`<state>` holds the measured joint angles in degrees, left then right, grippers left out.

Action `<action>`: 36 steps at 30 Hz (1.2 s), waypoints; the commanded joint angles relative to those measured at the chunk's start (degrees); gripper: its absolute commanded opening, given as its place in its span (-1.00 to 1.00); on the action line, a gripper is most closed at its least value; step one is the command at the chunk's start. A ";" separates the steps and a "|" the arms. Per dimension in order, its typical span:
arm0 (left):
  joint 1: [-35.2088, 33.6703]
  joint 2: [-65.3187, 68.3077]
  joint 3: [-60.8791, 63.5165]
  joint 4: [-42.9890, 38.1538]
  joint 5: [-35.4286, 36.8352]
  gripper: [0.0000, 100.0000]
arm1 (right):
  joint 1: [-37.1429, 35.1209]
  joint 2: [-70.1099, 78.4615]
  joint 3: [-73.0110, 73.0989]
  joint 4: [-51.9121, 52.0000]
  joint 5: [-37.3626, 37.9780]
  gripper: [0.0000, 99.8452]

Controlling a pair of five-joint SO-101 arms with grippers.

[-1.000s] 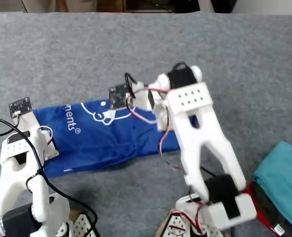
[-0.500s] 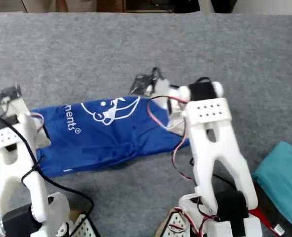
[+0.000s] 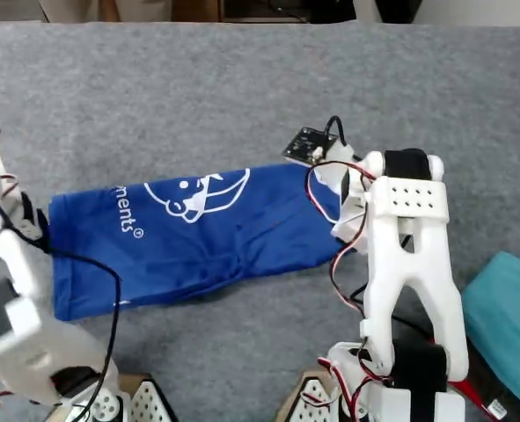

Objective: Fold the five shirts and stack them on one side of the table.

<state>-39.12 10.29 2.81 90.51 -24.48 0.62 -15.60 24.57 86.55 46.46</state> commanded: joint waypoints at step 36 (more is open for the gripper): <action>2.29 9.89 5.45 -13.01 -9.85 -0.62 | 0.57 -2.51 2.07 0.53 -0.44 -0.99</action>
<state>-38.15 20.75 7.12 78.37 -34.33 0.62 -15.60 26.68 86.90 46.46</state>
